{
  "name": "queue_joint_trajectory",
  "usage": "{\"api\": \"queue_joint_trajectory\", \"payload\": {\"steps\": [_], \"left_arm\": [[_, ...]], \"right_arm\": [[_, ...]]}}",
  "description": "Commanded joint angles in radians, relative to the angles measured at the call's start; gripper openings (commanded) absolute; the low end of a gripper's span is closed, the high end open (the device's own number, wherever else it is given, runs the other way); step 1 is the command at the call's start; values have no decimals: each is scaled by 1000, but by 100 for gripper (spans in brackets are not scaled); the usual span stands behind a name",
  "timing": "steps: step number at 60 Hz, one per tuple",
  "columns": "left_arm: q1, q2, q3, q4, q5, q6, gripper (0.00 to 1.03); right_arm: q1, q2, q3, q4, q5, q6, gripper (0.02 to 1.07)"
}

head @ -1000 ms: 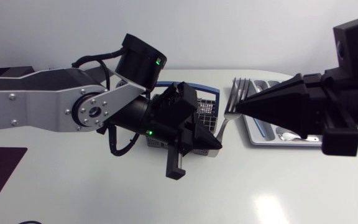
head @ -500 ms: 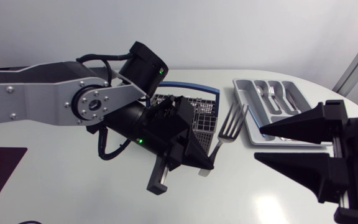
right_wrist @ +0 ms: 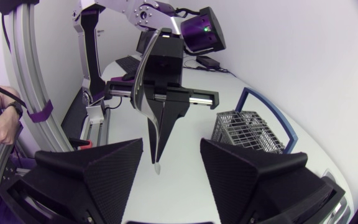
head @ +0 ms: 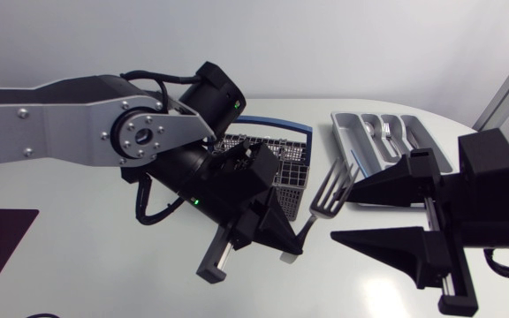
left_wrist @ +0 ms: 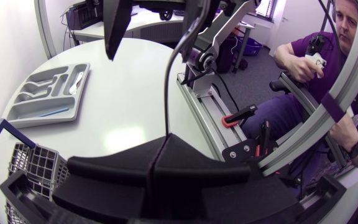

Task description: Unload the cutlery basket into the drawer organizer.

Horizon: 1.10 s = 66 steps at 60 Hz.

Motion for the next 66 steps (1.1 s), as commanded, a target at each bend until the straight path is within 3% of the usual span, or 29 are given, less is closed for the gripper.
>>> {"api": "queue_joint_trajectory", "payload": {"steps": [1, 6, 12, 24, 30, 37, 46, 49, 50, 52, 53, 57, 58, 66], "left_arm": [[-9, 26, 38, -13, 22, 32, 3], [-12, 28, 38, -15, 22, 32, 3], [-12, 28, 42, -19, 22, 32, 3], [-23, 26, 47, -29, 22, 32, 3], [-23, 26, 49, -33, 22, 32, 3], [-23, 26, 49, -35, 22, 32, 3], [-15, 32, 61, -33, 22, 11, 4], [-6, 35, 70, -33, 22, -2, 17], [0, 37, 76, -33, 22, -11, 31], [8, 37, 81, -32, 22, -22, 43], [17, 38, 87, -32, 22, -32, 56], [34, 38, 93, -30, 20, -49, 73], [46, 38, 98, -30, 20, -60, 85], [103, 28, 99, -13, 2, -114, 98]], "right_arm": [[40, 6, -28, 34, 9, 44, 60], [53, 6, -28, 49, 16, 69, 52], [96, 9, -29, 61, 59, 92, 51], [167, 9, -34, 80, 133, 121, 37], [191, 12, -41, 98, 156, 136, 27], [214, 26, -45, 101, 188, 140, 7], [224, 21, -37, 89, 236, 159, 7], [222, 21, -29, 77, 243, 159, 7], [222, 21, -26, 75, 254, 159, 7], [222, 21, -23, 72, 262, 159, 7], [222, 21, -22, 70, 269, 159, 7], [219, 27, -14, 64, 282, 159, 7], [214, 29, -12, 63, 285, 159, 7], [145, 49, 2, 50, 299, 136, 7]]}}
